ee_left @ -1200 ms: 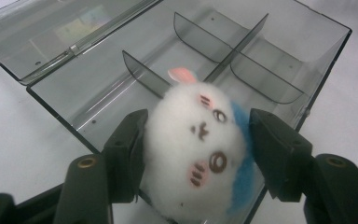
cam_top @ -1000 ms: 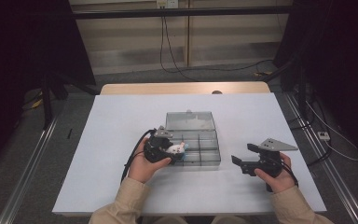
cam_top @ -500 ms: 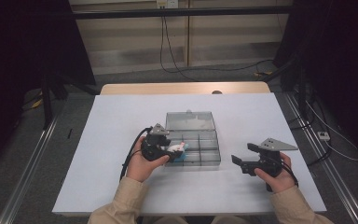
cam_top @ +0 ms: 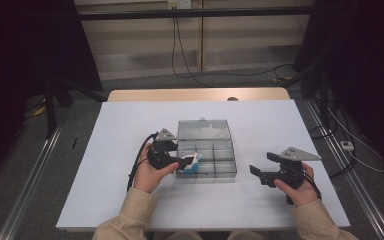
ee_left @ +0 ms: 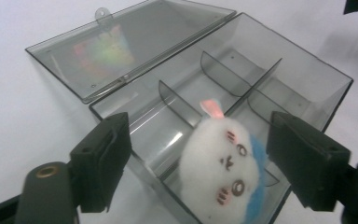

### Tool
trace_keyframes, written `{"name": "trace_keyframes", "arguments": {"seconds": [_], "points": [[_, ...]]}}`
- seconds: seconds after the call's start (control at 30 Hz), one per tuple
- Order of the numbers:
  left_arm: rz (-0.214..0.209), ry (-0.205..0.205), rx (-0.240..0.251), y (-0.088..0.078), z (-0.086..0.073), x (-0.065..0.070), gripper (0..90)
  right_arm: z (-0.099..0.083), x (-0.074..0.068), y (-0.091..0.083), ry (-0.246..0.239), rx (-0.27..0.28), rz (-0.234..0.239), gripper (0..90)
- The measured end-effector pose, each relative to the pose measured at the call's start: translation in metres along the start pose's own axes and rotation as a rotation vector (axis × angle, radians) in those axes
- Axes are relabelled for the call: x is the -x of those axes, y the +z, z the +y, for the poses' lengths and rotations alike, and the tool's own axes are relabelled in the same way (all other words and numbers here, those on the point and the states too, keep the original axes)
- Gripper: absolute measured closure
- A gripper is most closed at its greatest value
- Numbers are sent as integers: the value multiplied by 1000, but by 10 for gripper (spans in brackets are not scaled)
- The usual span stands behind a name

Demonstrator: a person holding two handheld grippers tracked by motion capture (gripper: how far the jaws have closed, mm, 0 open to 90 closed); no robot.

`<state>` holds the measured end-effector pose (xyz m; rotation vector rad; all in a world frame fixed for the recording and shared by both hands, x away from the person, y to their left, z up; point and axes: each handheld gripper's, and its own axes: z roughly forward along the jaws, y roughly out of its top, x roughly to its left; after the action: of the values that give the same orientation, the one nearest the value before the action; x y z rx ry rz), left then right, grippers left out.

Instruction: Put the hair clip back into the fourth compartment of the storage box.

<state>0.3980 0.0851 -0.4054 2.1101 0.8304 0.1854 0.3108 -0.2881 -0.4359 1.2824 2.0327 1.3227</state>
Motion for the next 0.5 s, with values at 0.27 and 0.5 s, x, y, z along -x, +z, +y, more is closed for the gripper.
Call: {"name": "trace_keyframes", "arguments": {"seconds": [0.27, 0.5], "points": [[29, -12, 18, -1, 1, -6, 156, 6, 3, 3, 4, 0, -24, 131], [48, -29, 26, -1, 4, -11, 131, 12, 5, 11, 18, -29, -39, 130]]}}
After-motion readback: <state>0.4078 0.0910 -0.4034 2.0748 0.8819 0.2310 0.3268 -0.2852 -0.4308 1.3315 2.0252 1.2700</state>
